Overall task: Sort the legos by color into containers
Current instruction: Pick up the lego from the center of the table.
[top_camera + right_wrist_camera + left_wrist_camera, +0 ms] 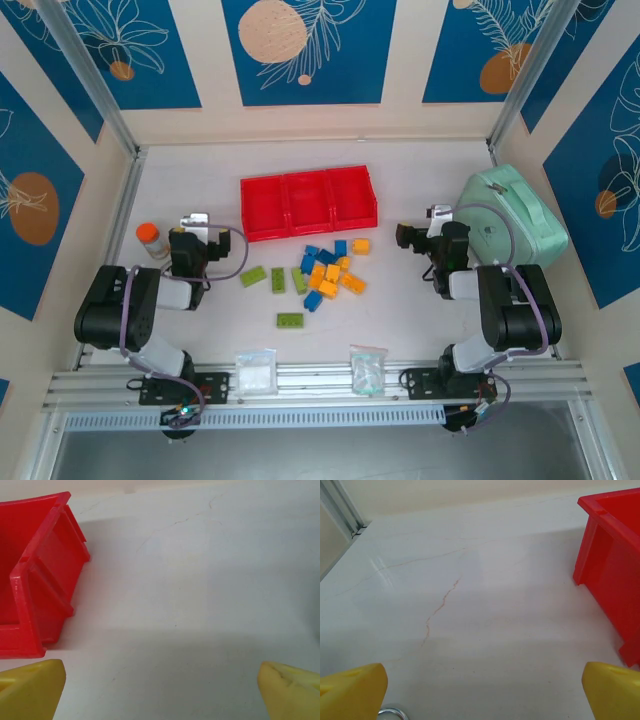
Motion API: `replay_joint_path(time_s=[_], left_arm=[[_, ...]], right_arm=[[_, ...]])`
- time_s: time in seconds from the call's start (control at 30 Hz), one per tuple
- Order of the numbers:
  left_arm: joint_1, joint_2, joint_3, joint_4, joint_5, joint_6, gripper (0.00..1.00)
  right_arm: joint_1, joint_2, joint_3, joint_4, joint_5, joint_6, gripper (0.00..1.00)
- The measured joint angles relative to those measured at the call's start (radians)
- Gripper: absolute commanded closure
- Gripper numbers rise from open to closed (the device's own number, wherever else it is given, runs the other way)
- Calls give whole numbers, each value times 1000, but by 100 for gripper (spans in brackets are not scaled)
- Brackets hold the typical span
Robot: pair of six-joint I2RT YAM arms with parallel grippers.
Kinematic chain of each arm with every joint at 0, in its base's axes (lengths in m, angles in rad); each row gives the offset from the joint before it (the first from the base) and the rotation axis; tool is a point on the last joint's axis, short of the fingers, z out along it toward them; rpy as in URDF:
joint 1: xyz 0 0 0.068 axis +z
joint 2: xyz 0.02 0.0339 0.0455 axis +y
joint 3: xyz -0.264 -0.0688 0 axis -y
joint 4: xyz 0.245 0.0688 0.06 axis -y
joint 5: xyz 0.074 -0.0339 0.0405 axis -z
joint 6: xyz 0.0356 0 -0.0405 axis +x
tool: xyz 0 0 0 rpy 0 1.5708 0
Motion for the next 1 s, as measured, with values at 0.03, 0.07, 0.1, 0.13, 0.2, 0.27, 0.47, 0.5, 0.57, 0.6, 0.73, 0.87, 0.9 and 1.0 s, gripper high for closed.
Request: replay_joint_path(time_s=[0.03, 0.07, 0.1, 0.13, 0.2, 0.27, 0.47, 0.5, 0.57, 0.6, 0.73, 0.87, 0.9, 1.0], left_arm=[[0, 0, 0, 0, 0, 0, 1], [0, 0, 0, 0, 0, 0, 1], [0, 0, 0, 0, 0, 0, 1], [0, 0, 0, 0, 0, 0, 1], [0, 0, 0, 0, 0, 0, 1], [0, 0, 0, 0, 0, 0, 1], [0, 0, 0, 0, 0, 0, 1], [0, 0, 0, 0, 0, 0, 0], [0, 0, 0, 0, 0, 0, 1], [0, 0, 0, 0, 0, 0, 1], [0, 0, 0, 0, 0, 0, 1], [0, 0, 0, 0, 0, 0, 1], [0, 0, 0, 0, 0, 0, 1], [0, 0, 0, 0, 0, 0, 1]], right_arm=[[0, 0, 0, 0, -3, 0, 1], [0, 0, 0, 0, -4, 0, 1], [0, 0, 0, 0, -6, 0, 1], [0, 0, 0, 0, -7, 0, 1], [-3, 0, 0, 0, -11, 0, 1], [-6, 0, 0, 0, -14, 0, 1], [-11, 0, 0, 0, -26, 0, 1], [-13, 0, 0, 0, -30, 0, 1], [-15, 0, 0, 0, -37, 0, 1], [-16, 0, 0, 0, -38, 0, 1], [-17, 0, 0, 0, -40, 0, 1], [-17, 0, 0, 0, -40, 0, 1], [-17, 0, 0, 0, -40, 0, 1], [-17, 0, 0, 0, -40, 0, 1]])
